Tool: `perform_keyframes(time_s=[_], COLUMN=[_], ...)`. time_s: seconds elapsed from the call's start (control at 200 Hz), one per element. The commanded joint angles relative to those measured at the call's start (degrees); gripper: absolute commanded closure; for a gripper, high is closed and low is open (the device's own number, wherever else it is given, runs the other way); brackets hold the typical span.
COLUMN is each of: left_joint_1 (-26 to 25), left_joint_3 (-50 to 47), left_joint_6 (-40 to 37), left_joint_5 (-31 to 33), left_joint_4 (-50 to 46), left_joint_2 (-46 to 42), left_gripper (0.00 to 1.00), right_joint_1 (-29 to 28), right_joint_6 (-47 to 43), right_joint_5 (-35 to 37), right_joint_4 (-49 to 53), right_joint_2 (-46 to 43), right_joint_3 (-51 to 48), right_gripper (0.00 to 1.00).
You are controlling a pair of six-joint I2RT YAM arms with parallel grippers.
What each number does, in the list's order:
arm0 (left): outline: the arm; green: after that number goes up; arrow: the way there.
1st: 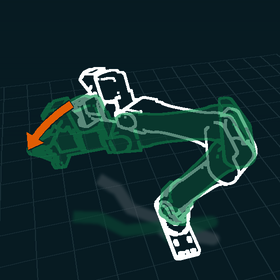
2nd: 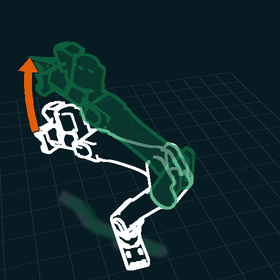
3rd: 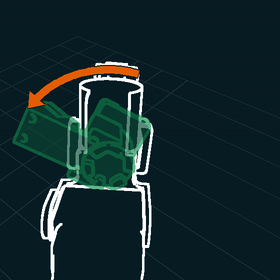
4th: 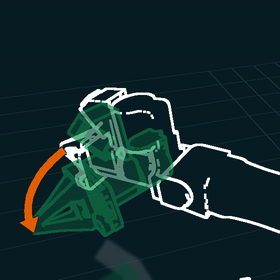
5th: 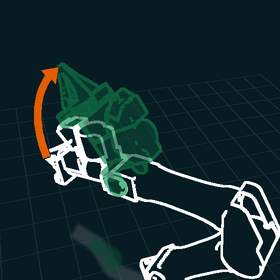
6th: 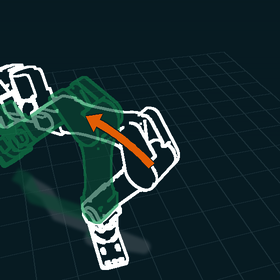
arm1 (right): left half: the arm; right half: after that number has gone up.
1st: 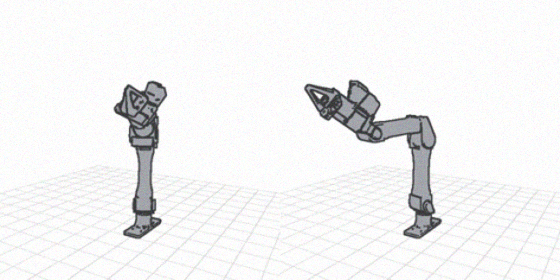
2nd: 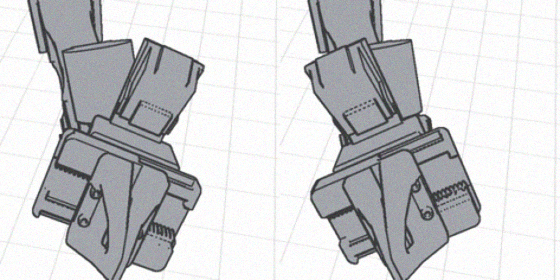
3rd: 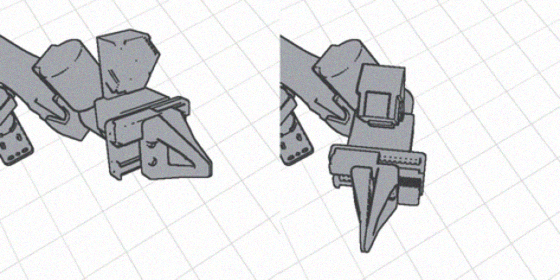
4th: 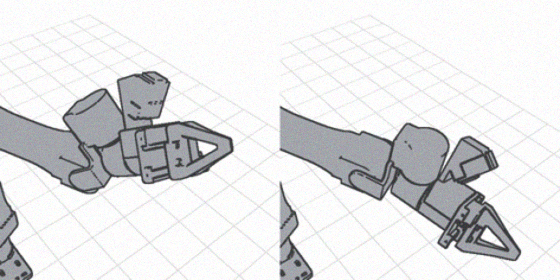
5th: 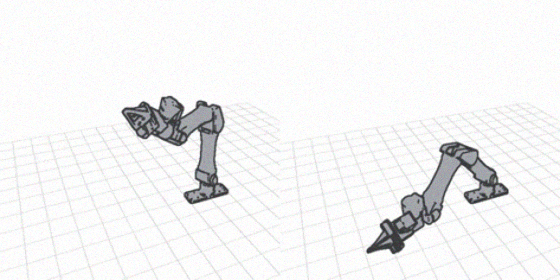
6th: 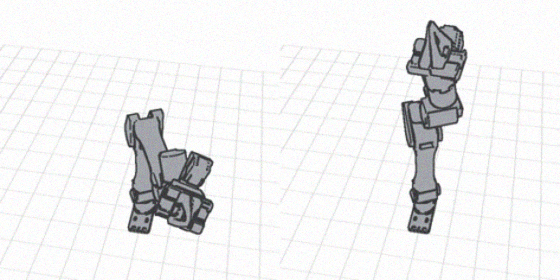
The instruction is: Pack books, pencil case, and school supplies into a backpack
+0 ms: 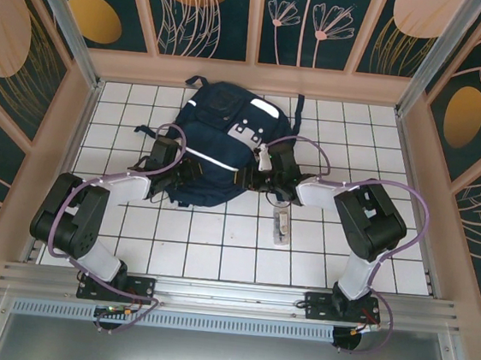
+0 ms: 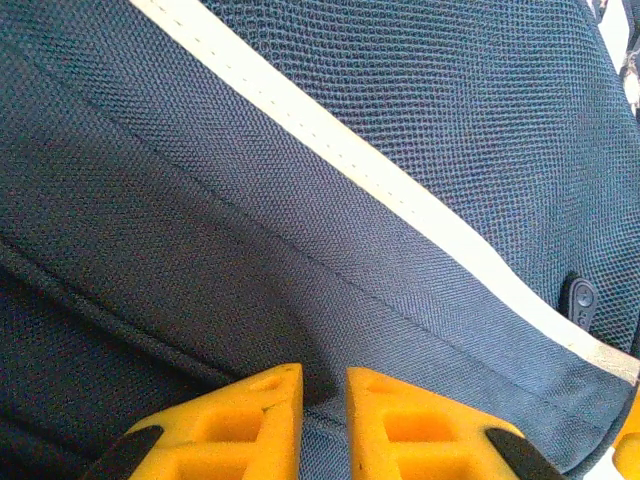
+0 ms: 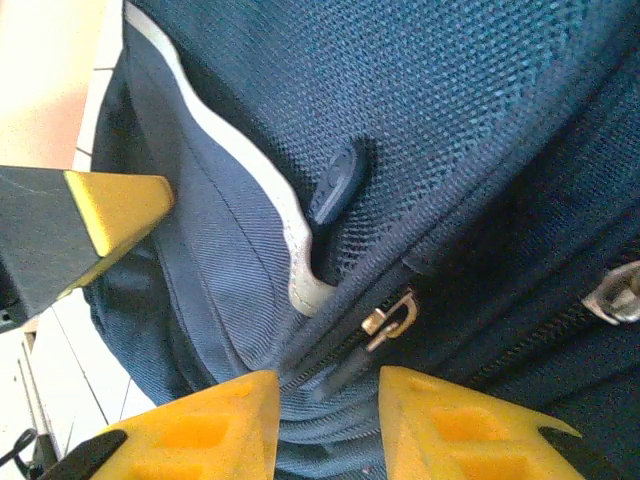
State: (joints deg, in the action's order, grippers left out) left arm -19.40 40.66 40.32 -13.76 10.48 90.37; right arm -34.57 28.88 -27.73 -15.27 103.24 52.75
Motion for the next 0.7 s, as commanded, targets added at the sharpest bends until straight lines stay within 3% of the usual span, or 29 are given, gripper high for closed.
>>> perform_keyframes(time_s=[0.0,0.29,0.415,0.696], left_joint_1=[-0.3,-0.3,-0.3,-0.3], left_joint_3=[1.6,7.8,8.5,5.9], left_joint_6=[-0.2,-7.8,-8.1,-5.5], left_joint_5=[-2.6,1.7,0.7,-0.1], left_joint_4=[-2.3,-14.1,-16.5,-15.0], left_joint_2=[-0.5,-6.4,-8.6,-9.9], left_gripper=[0.79,0.68,0.65,0.63], right_joint_1=[-0.7,1.9,2.9,7.4], right_joint_6=[-0.8,-6.1,-13.0,-16.4], right_joint_5=[2.5,10.7,15.5,9.0], right_joint_4=[3.0,14.8,19.5,23.4], right_joint_2=[-2.8,-6.0,-4.3,4.6], right_joint_3=[1.0,7.7,12.2,22.4], right_gripper=[0.66,0.55,0.53,0.53])
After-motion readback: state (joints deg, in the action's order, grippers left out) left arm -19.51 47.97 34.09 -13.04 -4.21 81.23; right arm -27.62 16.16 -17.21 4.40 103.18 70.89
